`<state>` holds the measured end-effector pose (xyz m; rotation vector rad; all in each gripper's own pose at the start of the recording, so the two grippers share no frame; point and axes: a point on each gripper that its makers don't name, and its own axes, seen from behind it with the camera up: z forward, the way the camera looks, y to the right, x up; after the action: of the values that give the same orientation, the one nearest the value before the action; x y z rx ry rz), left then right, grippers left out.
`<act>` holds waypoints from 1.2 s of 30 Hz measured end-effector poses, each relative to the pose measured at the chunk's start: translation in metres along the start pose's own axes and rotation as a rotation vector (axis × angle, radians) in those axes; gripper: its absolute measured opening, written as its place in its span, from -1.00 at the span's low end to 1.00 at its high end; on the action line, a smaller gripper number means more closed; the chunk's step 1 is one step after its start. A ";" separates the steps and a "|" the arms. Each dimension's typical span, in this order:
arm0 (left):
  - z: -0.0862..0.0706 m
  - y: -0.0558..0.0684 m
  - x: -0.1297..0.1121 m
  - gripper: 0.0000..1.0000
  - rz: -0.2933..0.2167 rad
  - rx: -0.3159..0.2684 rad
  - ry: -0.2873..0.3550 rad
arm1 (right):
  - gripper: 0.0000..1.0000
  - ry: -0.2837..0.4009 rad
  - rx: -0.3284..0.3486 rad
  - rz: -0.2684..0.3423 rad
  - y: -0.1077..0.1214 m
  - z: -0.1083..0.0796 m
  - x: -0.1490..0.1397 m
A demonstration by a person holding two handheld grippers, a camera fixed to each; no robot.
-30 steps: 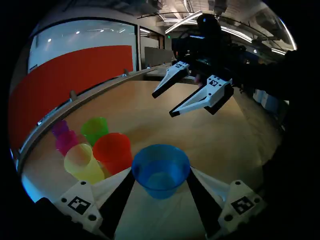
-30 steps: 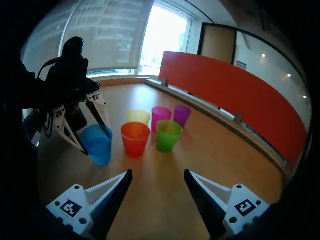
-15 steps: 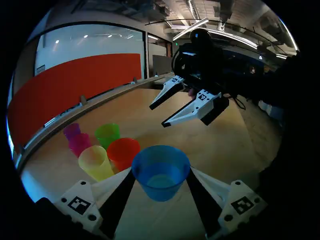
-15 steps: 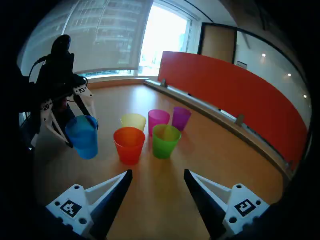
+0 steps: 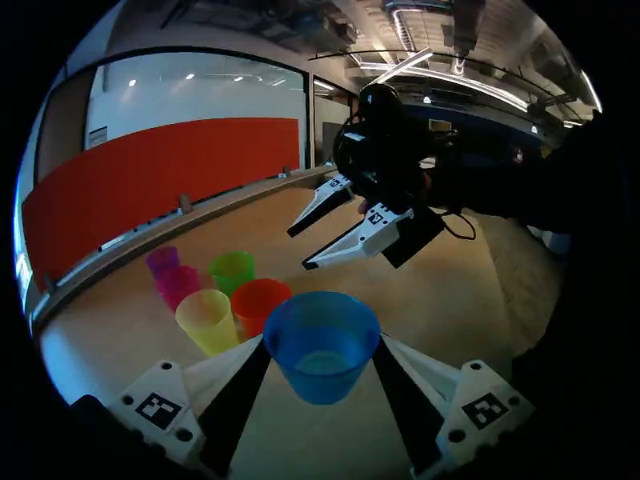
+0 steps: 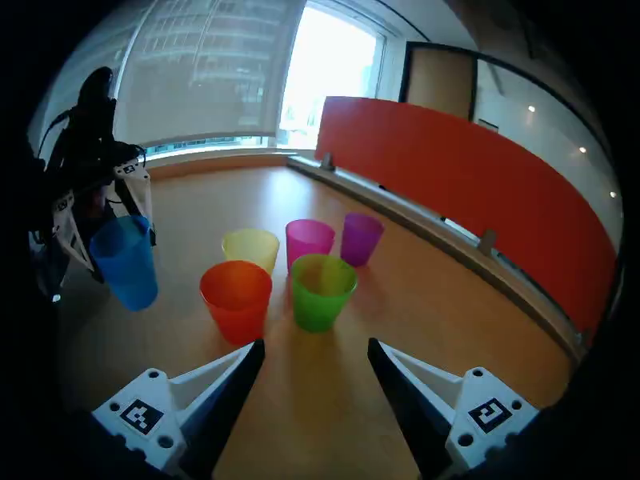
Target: Pour water
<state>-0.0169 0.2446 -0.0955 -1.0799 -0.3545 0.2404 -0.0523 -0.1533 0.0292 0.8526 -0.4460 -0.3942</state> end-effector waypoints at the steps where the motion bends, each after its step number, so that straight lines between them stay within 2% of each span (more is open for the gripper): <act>1: -0.001 0.000 0.000 0.71 -0.001 0.005 0.001 | 1.00 0.000 0.001 -0.001 0.002 0.003 0.001; 14: -0.014 0.002 0.003 0.71 -0.044 0.036 0.024 | 1.00 -0.013 0.035 -0.009 0.012 0.043 0.008; 23: -0.019 0.008 0.007 0.70 -0.046 0.034 0.037 | 1.00 -0.022 0.053 -0.009 0.012 0.068 0.014; 36: -0.022 -0.002 -0.002 0.71 -0.081 0.049 0.036 | 1.00 -0.032 0.079 0.004 0.009 0.097 0.023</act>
<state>-0.0100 0.2256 -0.1036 -1.0179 -0.3575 0.1568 -0.0824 -0.2202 0.0976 0.9233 -0.4953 -0.3889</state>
